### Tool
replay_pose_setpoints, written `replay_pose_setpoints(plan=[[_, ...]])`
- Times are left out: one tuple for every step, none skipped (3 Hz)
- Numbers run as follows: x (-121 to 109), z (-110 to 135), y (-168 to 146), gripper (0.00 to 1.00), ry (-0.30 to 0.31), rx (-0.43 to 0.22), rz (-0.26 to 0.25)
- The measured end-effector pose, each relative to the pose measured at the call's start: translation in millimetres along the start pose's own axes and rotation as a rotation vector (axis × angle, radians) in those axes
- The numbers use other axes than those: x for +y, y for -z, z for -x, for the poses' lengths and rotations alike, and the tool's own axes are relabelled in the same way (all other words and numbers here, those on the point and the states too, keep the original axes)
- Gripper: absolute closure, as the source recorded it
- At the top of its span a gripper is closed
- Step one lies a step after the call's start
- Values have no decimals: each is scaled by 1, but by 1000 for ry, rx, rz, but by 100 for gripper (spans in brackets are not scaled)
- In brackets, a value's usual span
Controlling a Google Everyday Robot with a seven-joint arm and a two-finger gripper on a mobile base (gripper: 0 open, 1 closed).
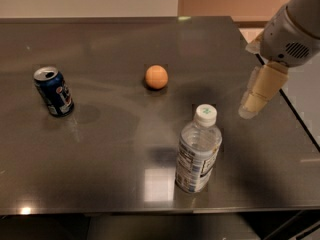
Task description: Move orange near blue plastic bottle
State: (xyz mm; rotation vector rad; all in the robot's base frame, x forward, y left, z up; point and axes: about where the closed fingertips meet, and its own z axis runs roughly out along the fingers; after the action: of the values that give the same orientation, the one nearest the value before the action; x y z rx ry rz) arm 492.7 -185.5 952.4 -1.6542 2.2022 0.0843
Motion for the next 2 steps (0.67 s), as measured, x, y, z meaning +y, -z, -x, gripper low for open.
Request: replay_pose_setpoints(plan=[[-13,13,-20,0,-7,-28,3],[-33,30,-40,0,-31,-58,5]])
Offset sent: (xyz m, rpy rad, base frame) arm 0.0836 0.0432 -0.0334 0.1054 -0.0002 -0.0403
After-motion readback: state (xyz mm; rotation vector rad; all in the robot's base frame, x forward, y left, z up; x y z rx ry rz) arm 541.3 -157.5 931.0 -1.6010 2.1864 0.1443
